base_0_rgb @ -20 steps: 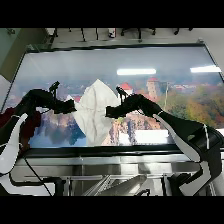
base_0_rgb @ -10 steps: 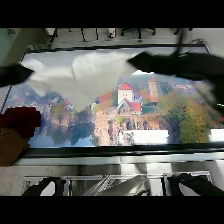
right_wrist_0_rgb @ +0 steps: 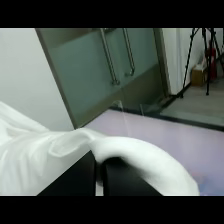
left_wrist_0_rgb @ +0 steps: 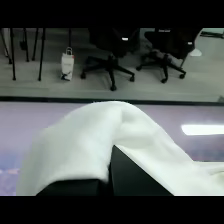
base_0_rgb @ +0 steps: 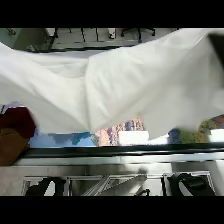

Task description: Fold the shirts.

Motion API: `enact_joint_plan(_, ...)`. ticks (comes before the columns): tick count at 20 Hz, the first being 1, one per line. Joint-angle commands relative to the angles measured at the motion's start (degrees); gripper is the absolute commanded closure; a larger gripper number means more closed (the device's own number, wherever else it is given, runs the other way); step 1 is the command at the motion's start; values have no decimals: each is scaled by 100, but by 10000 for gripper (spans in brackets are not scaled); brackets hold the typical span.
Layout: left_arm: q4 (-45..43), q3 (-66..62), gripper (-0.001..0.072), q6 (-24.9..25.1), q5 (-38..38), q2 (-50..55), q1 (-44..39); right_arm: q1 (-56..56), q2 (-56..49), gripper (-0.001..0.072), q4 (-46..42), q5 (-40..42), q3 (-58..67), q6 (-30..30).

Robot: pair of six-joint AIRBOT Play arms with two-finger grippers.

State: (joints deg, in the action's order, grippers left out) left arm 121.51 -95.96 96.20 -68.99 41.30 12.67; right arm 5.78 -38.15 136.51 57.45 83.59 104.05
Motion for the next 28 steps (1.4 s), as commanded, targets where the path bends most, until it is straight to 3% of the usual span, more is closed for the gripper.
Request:
enact_joint_plan(1, -7, 964, 693, -28, 50, 98, -560, -13, -149, 688, -26, 531, -782, -212)
enact_joint_plan(5, -382, 2406, 693, -7, 678, 1362, -1276, -9, -748, 686, -17, -382, -3178, -448)
enact_joint_plan(9, -540, 2920, 693, 153, 1412, 3639, -1725, -9, -2044, 686, 214, -1934, -4885, -435)
enact_joint_plan(13, -297, 1399, 694, 149, 988, 5936, -1823, -28, -3460, 686, 214, -2879, -4513, -415)
enact_joint_plan(16, -291, 129, 693, 76, 358, 6752, -1816, -210, -4076, 685, 212, -2782, -3698, -118)
enact_joint_plan(17, -297, -243, 657, -28, 81, 6881, -1753, -315, -4162, 677, 210, -2616, -3401, 103)
enact_joint_plan(18, -295, -542, 365, -28, -168, 6933, -1665, -442, -4175, 666, 210, -2435, -3143, 254)
enact_joint_plan(19, -297, -791, 66, -101, -363, 6924, -1550, -599, -4172, 512, 210, -2186, -2881, 323)
enact_joint_plan(20, -295, -1027, 40, -269, -590, 6896, -1440, -809, -4172, 319, 205, -1799, -2608, 413)
enact_joint_plan(24, -378, -1298, 40, -332, -1788, 6441, -844, -1749, -4070, 297, 96, -136, -2170, 796)
enact_joint_plan(26, -636, -688, 41, -332, -2249, 5917, -573, -2122, -4009, 297, -59, 588, -2216, 968)
enact_joint_plan(28, -1064, 409, 41, -323, -2218, 5230, -378, -2321, -3960, 298, -299, 1078, -2422, 1010)
